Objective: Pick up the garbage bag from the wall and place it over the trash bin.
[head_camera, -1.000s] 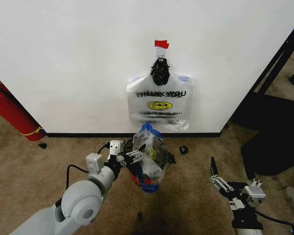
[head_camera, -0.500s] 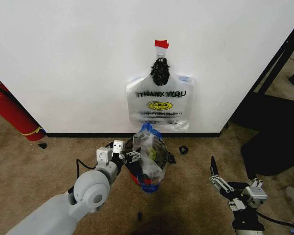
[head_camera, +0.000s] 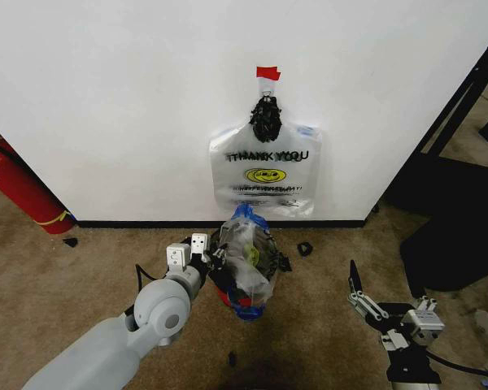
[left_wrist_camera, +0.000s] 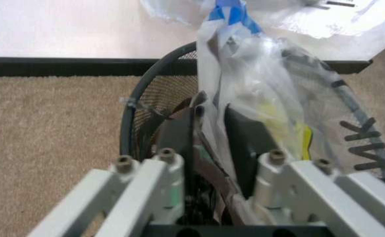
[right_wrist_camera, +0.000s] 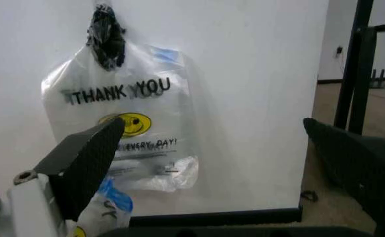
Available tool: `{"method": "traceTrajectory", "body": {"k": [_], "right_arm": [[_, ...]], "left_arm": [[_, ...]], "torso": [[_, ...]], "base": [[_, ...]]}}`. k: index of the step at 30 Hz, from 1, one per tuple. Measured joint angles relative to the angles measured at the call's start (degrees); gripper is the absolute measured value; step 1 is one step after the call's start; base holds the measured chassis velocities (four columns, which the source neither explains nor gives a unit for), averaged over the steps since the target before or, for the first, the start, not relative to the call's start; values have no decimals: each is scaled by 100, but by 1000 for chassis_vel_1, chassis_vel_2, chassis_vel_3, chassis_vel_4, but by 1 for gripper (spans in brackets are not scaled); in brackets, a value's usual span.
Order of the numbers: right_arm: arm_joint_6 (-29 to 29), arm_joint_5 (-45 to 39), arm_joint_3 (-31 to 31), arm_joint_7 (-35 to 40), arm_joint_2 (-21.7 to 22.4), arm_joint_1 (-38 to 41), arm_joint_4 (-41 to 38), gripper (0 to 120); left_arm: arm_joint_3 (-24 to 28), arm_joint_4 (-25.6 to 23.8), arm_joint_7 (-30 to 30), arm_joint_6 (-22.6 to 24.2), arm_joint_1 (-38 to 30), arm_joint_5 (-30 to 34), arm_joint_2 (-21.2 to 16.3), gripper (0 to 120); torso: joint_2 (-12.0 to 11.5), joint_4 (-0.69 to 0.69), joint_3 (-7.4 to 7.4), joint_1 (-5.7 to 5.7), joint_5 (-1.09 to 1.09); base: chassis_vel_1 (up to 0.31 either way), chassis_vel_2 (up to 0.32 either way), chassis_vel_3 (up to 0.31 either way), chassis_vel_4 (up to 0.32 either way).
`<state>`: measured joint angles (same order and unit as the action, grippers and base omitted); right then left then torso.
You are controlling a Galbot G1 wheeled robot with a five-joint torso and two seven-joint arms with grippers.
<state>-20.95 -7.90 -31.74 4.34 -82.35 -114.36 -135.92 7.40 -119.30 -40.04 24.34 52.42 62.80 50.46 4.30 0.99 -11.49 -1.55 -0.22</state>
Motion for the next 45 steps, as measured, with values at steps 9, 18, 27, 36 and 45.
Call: {"method": "traceTrajectory", "body": {"k": [9,18,27,36,45], "right_arm": [[280,-237,12,6,208,35,-19,100],[1278,-1438,18,303,682,218,-209,100],[3405,-3338,-81,941,1956,1304,-176,100],[4745,-4570,96,1101,2704,2879,458,100],[6210,-5926,426,1706,2705,4437,1161,100]], "left_arm": [[-140,-158,-61,-23,73,83,-61,0],[-290,-328,-120,-13,228,212,-77,0],[-363,-395,-116,-1,217,284,-95,0],[-375,-406,-11,-44,338,125,-87,0],[-370,-443,104,-118,365,-109,-92,0]], "torso": [[0,0,0,0,0],[0,0,0,0,0],[0,0,0,0,2],[-1,0,0,0,1],[-1,0,0,-1,0]], "base": [[0,0,0,0],[0,0,0,0],[0,0,0,0],[0,0,0,0],[0,0,0,0]]}}
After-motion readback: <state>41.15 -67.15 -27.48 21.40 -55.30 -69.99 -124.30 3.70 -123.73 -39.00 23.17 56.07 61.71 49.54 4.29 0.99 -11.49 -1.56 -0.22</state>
